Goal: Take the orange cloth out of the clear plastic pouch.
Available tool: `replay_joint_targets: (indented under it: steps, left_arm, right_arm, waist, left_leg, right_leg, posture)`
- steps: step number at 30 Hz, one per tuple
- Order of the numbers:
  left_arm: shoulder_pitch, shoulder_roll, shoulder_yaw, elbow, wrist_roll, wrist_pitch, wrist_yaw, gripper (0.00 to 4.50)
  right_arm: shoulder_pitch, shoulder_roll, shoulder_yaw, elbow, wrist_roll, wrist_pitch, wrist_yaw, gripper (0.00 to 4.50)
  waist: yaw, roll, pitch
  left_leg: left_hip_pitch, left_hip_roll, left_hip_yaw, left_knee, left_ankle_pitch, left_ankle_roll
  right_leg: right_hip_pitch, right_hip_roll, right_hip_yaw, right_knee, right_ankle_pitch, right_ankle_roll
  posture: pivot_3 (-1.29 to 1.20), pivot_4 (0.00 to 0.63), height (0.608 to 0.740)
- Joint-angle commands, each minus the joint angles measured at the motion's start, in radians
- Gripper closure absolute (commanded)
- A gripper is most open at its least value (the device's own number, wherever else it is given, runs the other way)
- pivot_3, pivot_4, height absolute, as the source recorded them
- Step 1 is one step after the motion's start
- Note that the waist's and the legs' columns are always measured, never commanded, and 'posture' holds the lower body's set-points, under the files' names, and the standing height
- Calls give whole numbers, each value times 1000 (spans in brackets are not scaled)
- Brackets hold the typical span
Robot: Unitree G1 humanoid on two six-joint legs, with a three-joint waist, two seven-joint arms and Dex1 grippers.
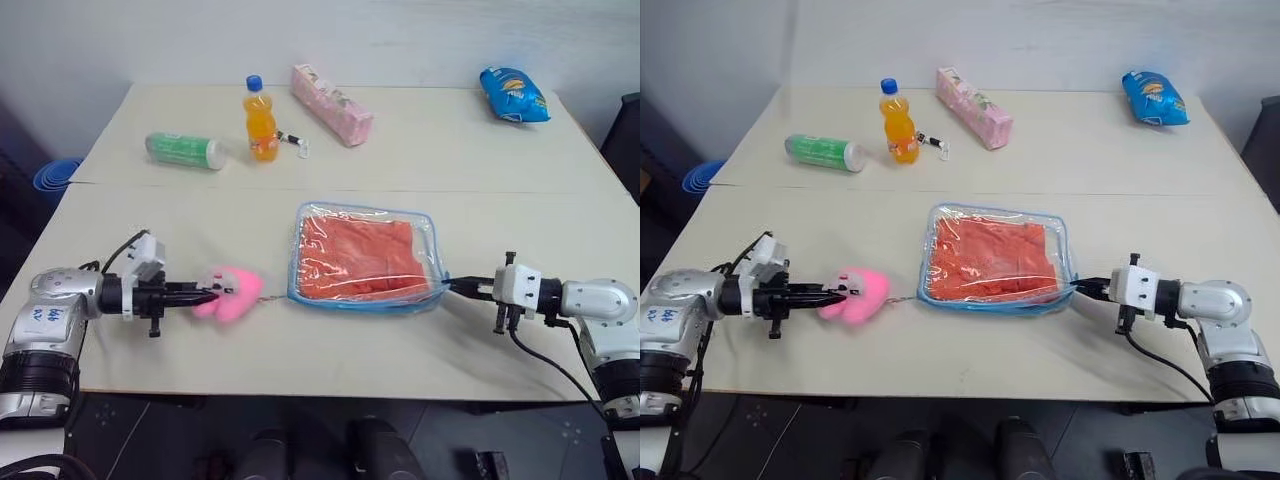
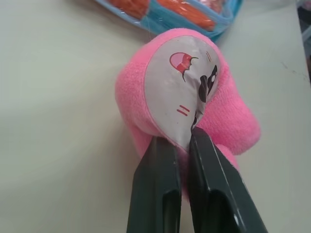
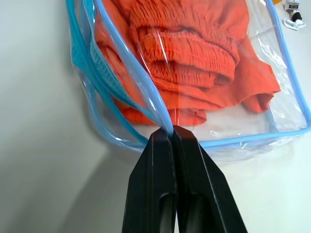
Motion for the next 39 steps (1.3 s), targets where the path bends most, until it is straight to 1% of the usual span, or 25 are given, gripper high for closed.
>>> replay_joint_targets:
  steps: [1, 2, 3, 4, 6, 7, 11, 13, 15, 17, 20, 21, 22, 25, 26, 29, 32, 35, 39]
  left_arm:
    - [16, -11, 21, -66, 4, 7, 51, 3017]
    - [12, -23, 26, -77, 8, -15, 69, 2718]
    - [8, -28, 29, -83, 9, -32, 78, 2402]
    - [3, -30, 32, -84, 14, -51, 86, 2108]
    - [-9, -27, 36, -86, 18, -80, 86, 1468]
    - [-18, -23, 39, -84, 21, -96, 84, 1116]
    - [-59, 11, 30, -103, 42, -194, 37, 2]
    - [-85, 13, 19, -142, 36, -223, 9, 0]
    - [-122, -21, -22, -215, 23, -240, -19, 0]
    - [-153, -78, -71, -262, 31, -261, -21, 0]
    - [-207, -202, -175, -231, 101, -332, -5, 0]
    - [-219, -233, -203, -214, 121, -340, -1, 0]
    - [-234, -267, -250, -184, 179, -369, 20, 0]
    - [-265, -343, -326, -122, 285, -442, 81, 0]
    - [-270, -358, -338, -111, 299, -452, 91, 0]
    - [-299, -372, -372, -42, 356, -558, 95, 0]
    - [-323, -383, -377, 1, 364, -594, 103, 0]
    - [-329, -383, -375, 21, 355, -612, 94, 566]
    - [-333, -385, -372, 35, 348, -625, 95, 1852]
  right_arm:
    - [46, -20, -62, -91, 121, 154, 69, 4290]
    - [56, -12, -76, -118, 131, 163, 58, 4061]
    - [76, -18, -85, -159, 149, 212, 56, 3878]
    - [92, -25, -93, -192, 157, 242, 54, 3582]
    - [136, -44, -124, -269, 195, 322, 55, 2898]
    - [161, -51, -147, -303, 200, 321, 52, 2512]
    - [320, -73, -283, -484, 248, 350, 14, 1273]
    - [432, -92, -355, -584, 282, 405, 13, 663]
    - [595, -78, -461, -713, 325, 465, -14, 15]
    - [713, -53, -522, -808, 340, 489, -31, 15]
    - [853, 15, -542, -916, 312, 473, -66, 15]
    - [883, 34, -540, -938, 300, 470, -77, 15]
    - [904, 55, -526, -963, 283, 464, -94, 15]
    - [924, 102, -489, -1021, 247, 462, -145, 15]
    - [925, 110, -482, -1034, 239, 464, -157, 15]
    - [932, 129, -454, -1068, 217, 473, -192, 15]
    - [945, 138, -437, -1085, 205, 472, -210, 15]
    - [956, 146, -430, -1096, 199, 471, -226, 0]
    - [961, 153, -422, -1096, 189, 463, -241, 0]
  waist:
    - [1, 0, 0]
    - [2, 0, 0]
    - [3, 0, 0]
    - [2, 0, 0]
    - [2, 0, 0]
    - [2, 0, 0]
    - [4, 0, 0]
    - [6, 0, 0]
    - [12, 0, 0]
    - [34, 0, 0]
    - [35, 0, 0]
    - [38, -1, 0]
    - [39, -1, 0]
    - [26, -2, 1]
    - [23, -2, 1]
    - [23, -2, 1]
    - [29, -2, 1]
    - [31, -2, 1]
    - [31, -2, 1]
  left_leg:
    - [0, 0, 0, -1, 0, 0]
    - [0, 0, 0, -1, 0, 0]
    - [0, 0, 0, -1, 0, 0]
    - [-1, 0, 0, -1, 0, 0]
    - [-1, 0, 0, -1, 0, 0]
    - [0, 0, 0, -2, 0, 0]
    - [0, 0, 0, -5, 1, -1]
    - [0, 0, 0, -6, 1, -1]
    - [0, 0, 0, -6, 0, -1]
    - [-2, 0, 0, -6, 0, -1]
    - [-1, -1, 0, -6, 0, 0]
    - [0, -1, 1, -5, 0, 0]
    - [1, -1, 1, -5, -1, 1]
    - [1, -1, 3, -5, -1, 1]
    - [1, -1, 3, -5, -1, 1]
    - [2, 0, 3, -5, -1, 1]
    - [2, 0, 2, -5, 0, 1]
    - [1, -1, 2, -4, 0, 1]
    - [1, -1, 2, -5, 0, 0]
  right_leg:
    - [0, 0, 0, 0, 0, 0]
    - [-1, 0, 0, 0, 0, 0]
    - [-1, 0, 0, 0, 0, 0]
    - [-1, 0, 0, 0, 0, 0]
    - [-1, 0, 0, 0, 0, 0]
    - [-1, 0, 0, 0, 0, 0]
    - [-2, 0, 0, -1, 0, 0]
    - [-2, 0, 0, -2, 0, 0]
    - [-1, 0, 0, -4, 0, 0]
    - [-1, 0, 0, -5, 0, 0]
    - [1, 0, 1, -7, 1, 2]
    - [2, 0, 2, -7, 1, 2]
    - [3, 1, 2, -7, 1, 2]
    - [2, 3, 4, -5, 1, 3]
    - [1, 3, 5, -5, 1, 3]
    - [0, 4, 5, -3, 1, 3]
    - [0, 4, 4, -2, 1, 3]
    - [0, 3, 4, -3, 1, 3]
    - [1, 2, 4, -3, 1, 3]
  posture:
    - [0, 150, 740]
    - [0, 150, 740]
    - [0, 150, 740]
    - [0, 150, 740]
    - [0, 150, 740]
    - [0, 150, 740]
    - [0, 150, 740]
    - [0, 150, 740]
    - [0, 150, 740]
    - [0, 150, 740]
    - [0, 150, 740]
    - [0, 150, 740]
    - [0, 150, 740]
    - [0, 150, 740]
    - [0, 150, 740]
    - [0, 150, 740]
    - [0, 150, 740]
    - [0, 150, 740]
    - [0, 150, 740]
